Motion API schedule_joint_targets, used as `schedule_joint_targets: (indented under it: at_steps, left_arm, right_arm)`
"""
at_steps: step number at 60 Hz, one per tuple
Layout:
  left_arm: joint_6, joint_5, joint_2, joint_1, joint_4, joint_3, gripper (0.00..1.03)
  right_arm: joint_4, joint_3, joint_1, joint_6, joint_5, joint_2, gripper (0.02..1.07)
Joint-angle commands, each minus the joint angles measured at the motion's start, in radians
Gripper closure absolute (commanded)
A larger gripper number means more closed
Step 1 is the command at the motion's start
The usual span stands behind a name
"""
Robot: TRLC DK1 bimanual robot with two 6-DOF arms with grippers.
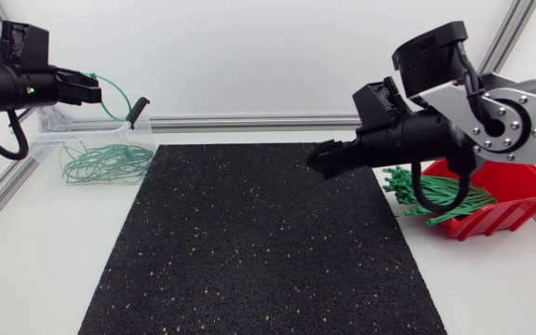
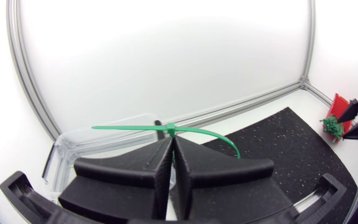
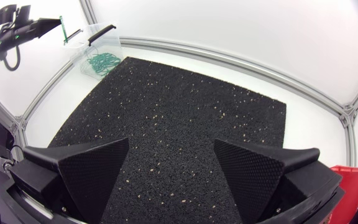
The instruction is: Take a green cable tie from the red box, thread the tail through the head to close it, then place it in the transparent bin on the left.
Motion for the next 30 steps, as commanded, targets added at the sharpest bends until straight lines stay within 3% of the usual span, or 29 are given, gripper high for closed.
schedule_joint_targets:
  at_steps: [1,15,28,30]
  left_arm:
    - [0.031,-0.031,0.106,0.046,-0.068,0.173,1.0]
    - [0.031,-0.168,0.337,0.09,-0.256,0.515,1.0]
    - [0.01,-0.224,0.546,0.097,-0.418,0.719,0.99]
    - [0.007,-0.232,0.58,0.097,-0.461,0.744,0.95]
  right_arm:
    - [-0.007,-0.032,0.007,-0.031,0.026,-0.043,0.06]
    - [-0.044,-0.056,0.038,-0.04,0.077,-0.125,0.06]
    - [-0.067,-0.084,0.055,-0.041,0.103,-0.182,0.06]
    - [-0.071,-0.089,0.058,-0.043,0.105,-0.188,0.06]
